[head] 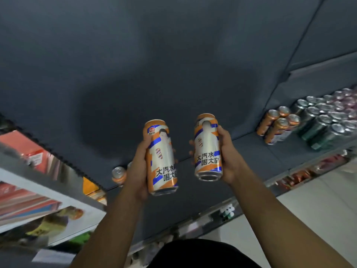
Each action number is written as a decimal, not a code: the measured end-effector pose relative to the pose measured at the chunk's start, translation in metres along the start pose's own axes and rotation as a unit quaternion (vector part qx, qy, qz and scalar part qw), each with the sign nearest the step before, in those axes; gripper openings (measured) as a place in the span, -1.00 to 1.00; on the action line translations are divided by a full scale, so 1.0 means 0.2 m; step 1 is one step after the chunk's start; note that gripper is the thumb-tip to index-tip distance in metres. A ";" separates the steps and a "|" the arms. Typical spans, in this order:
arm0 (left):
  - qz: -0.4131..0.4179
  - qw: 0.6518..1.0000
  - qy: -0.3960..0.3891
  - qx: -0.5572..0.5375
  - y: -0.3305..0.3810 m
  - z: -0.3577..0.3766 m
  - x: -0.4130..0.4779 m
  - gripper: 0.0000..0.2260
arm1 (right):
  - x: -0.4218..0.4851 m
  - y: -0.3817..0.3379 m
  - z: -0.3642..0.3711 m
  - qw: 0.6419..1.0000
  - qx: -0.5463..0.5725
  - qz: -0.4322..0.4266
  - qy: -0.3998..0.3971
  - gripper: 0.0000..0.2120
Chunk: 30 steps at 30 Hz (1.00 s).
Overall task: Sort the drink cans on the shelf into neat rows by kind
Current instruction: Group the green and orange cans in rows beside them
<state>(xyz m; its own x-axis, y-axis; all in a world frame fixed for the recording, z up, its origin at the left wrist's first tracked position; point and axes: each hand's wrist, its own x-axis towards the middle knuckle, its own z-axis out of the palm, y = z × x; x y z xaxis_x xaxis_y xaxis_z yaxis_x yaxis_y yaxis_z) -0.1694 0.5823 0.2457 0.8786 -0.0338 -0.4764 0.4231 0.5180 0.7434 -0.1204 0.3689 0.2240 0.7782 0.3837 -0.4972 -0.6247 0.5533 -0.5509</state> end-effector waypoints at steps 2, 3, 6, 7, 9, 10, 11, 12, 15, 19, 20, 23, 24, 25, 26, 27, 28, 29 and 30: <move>-0.010 1.000 -0.024 0.003 -0.06 0.16 -0.01 -0.52 | -0.11 -0.08 -0.10 1.000 -0.001 -0.013 0.007 -0.28; -0.012 0.999 -0.037 0.009 -0.09 0.24 -0.01 -0.55 | -0.17 -0.12 -0.15 1.000 -0.004 -0.020 0.015 -0.28; -0.024 0.997 -0.058 0.043 -0.21 0.45 -0.02 -0.52 | -0.36 -0.23 -0.30 0.999 -0.002 -0.045 0.026 -0.34; -0.034 0.995 -0.070 0.056 -0.26 0.52 -0.02 -0.46 | -0.42 -0.27 -0.35 0.998 0.002 -0.053 0.028 -0.38; -0.055 0.991 -0.093 0.080 -0.35 0.66 -0.03 -0.44 | -0.53 -0.34 -0.46 0.996 0.008 -0.075 0.038 -0.43; -0.062 0.988 -0.103 0.093 -0.39 0.74 -0.03 -0.48 | -0.59 -0.37 -0.51 0.995 0.005 -0.088 0.041 -0.44; -0.069 0.985 -0.115 0.105 -0.44 0.81 -0.03 -0.49 | -0.64 -0.40 -0.55 0.994 -0.002 -0.100 0.044 -0.43; -0.077 0.982 -0.126 0.116 -0.48 0.88 -0.03 -0.48 | -0.69 -0.42 -0.60 0.992 -0.008 -0.112 0.049 -0.41; -0.100 0.975 -0.153 0.124 -0.59 1.08 -0.03 -0.43 | -0.83 -0.47 -0.74 0.986 -0.001 -0.144 0.085 -0.36; -0.123 0.968 -0.179 0.125 -0.72 1.30 -0.01 -0.59 | -0.99 -0.51 -0.92 0.976 0.014 -0.181 0.118 -0.42; -0.127 0.965 -0.186 0.130 -0.75 1.35 0.00 -0.59 | -1.02 -0.52 -0.95 0.974 0.017 -0.189 0.127 -0.45; -0.148 0.955 -0.210 0.151 -0.82 1.48 0.05 -0.59 | -1.10 -0.56 -1.06 0.964 0.026 -0.210 0.161 -0.47; -0.155 0.950 -0.221 0.155 -0.85 1.52 0.06 -0.59 | -1.11 -0.58 -1.10 0.961 0.028 -0.216 0.170 -0.47; -0.161 0.945 -0.233 0.165 -0.87 1.56 0.08 -0.58 | -1.12 -0.60 -1.13 0.958 0.031 -0.223 0.178 -0.45; -0.164 0.939 -0.244 0.177 -0.89 1.60 0.10 -0.57 | -1.13 -0.61 -1.17 0.955 0.034 -0.230 0.185 -0.42; -0.169 0.933 -0.257 0.185 -0.91 1.63 0.12 -0.56 | -1.13 -0.63 -1.20 0.951 0.035 -0.238 0.193 -0.37; -0.172 0.929 -0.266 0.194 -0.92 1.67 0.14 -0.55 | -1.12 -0.65 -1.24 0.948 0.033 -0.245 0.201 -0.32; -0.169 0.925 -0.273 0.204 -0.93 1.70 0.17 -0.52 | -1.11 -0.68 -1.27 0.945 0.029 -0.252 0.206 -0.27; -0.158 0.922 -0.278 0.218 -0.94 1.74 0.20 -0.47 | -1.10 -0.70 -1.30 0.942 0.025 -0.259 0.210 -0.23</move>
<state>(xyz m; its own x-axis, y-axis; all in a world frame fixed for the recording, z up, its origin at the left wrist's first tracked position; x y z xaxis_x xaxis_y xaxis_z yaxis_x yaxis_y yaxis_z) -0.1370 0.1858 0.2499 0.6228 -0.6194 -0.4780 0.6205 0.0190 0.7839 -0.2199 0.0142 0.2361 0.8773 -0.2690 -0.3974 -0.1559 0.6235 -0.7661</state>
